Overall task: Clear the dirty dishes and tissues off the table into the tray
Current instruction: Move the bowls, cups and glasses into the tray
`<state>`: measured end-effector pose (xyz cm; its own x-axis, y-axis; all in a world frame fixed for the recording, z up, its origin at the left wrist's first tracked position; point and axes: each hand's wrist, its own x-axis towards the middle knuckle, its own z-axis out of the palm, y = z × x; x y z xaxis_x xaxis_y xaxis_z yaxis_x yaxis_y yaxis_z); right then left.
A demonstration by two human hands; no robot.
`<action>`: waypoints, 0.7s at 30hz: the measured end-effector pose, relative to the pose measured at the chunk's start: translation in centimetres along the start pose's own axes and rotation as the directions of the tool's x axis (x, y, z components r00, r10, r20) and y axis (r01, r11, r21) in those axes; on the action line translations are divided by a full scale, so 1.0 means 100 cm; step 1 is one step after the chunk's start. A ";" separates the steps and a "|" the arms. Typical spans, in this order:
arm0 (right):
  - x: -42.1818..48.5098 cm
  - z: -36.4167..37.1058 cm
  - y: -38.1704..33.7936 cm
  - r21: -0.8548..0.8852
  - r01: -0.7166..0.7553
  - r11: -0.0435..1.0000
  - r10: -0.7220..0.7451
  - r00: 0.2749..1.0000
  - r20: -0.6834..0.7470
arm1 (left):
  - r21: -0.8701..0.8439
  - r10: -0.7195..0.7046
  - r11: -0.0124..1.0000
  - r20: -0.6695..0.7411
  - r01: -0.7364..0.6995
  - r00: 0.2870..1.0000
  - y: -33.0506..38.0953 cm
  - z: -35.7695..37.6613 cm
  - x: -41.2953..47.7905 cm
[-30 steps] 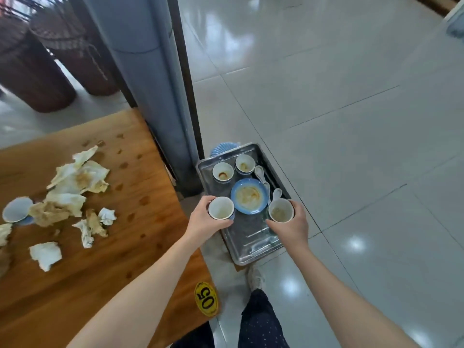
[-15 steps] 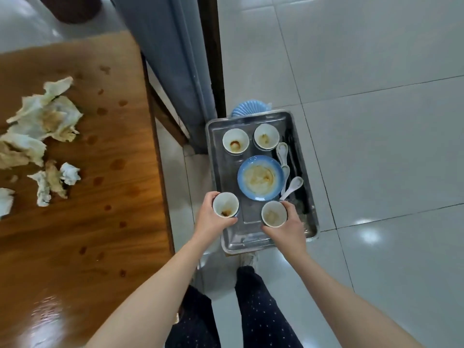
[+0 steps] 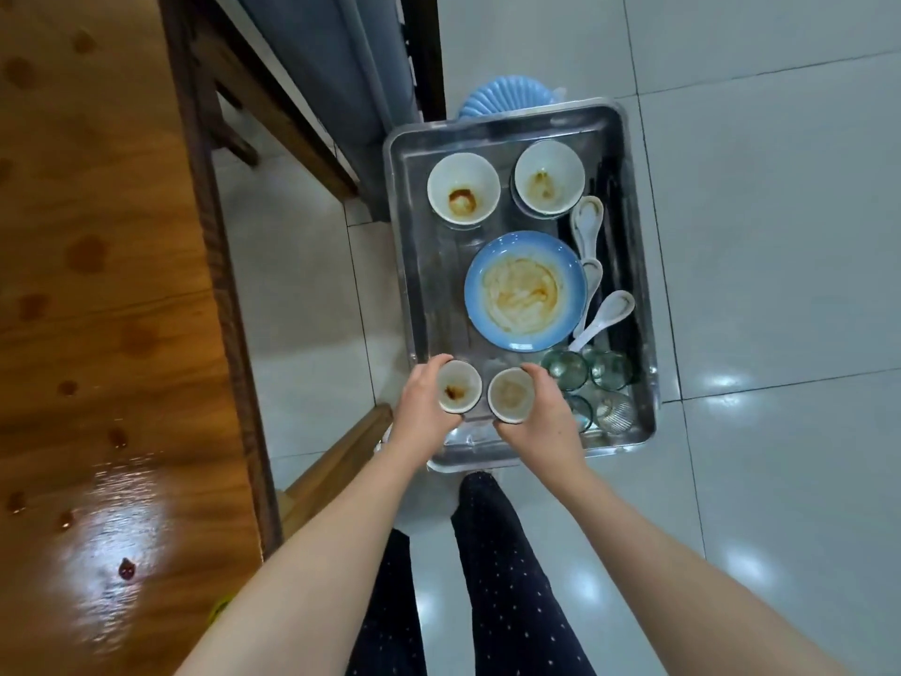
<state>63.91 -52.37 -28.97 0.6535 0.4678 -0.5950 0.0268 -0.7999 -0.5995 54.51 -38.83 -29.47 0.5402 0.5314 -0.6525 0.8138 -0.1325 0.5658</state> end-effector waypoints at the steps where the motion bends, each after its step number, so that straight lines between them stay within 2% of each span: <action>1: 0.005 0.004 0.003 -0.002 -0.004 1.000 0.004 1.000 0.002 | -0.006 0.001 1.000 0.000 -0.001 1.000 -0.002 0.003 0.003; 10: 0.035 0.022 0.013 -0.084 0.008 0.996 -0.008 1.000 0.003 | 0.039 0.021 0.999 -0.016 -0.021 1.000 -0.017 0.017 0.021; 21: 0.026 0.013 0.006 -0.043 -0.012 0.999 0.013 0.999 0.036 | 0.013 -0.046 0.999 0.015 0.046 0.999 -0.012 0.014 0.013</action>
<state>64.66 -51.14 -31.53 0.6264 0.4703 -0.6217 0.0519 -0.8209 -0.5688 54.48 -39.17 -31.69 0.5053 0.5246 -0.6852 0.8405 -0.1192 0.5286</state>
